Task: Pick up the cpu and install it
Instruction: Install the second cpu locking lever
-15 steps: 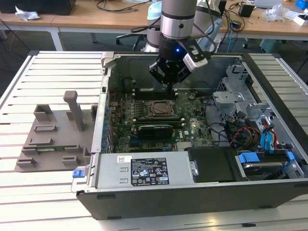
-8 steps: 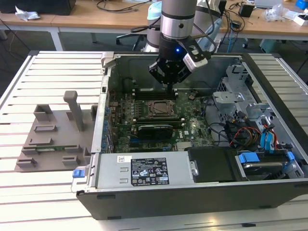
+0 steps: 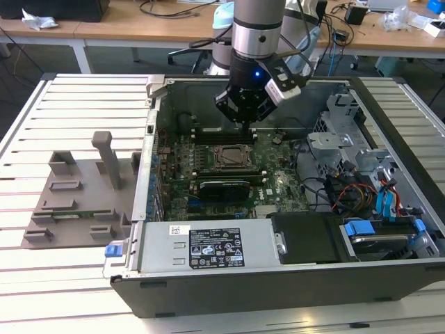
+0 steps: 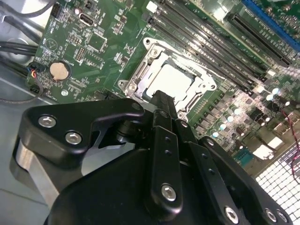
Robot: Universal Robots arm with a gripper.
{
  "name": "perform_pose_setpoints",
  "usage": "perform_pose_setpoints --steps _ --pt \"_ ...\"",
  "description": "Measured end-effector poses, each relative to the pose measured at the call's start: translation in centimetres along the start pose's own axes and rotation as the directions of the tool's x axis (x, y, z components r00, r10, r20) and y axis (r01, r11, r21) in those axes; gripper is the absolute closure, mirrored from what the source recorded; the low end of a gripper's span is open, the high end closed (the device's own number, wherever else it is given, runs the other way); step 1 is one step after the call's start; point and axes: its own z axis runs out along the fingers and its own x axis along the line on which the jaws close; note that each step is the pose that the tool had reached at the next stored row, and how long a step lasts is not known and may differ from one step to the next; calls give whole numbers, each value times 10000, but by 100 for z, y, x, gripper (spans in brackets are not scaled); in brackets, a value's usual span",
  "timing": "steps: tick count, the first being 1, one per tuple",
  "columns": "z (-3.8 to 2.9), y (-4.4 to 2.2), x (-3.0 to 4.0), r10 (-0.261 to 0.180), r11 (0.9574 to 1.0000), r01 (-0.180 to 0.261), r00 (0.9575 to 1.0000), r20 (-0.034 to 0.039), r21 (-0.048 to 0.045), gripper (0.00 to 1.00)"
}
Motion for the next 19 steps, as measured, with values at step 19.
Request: perform_pose_setpoints --steps 19 --pt "19 -252 15 0 10000 0 10000 0 0 89"
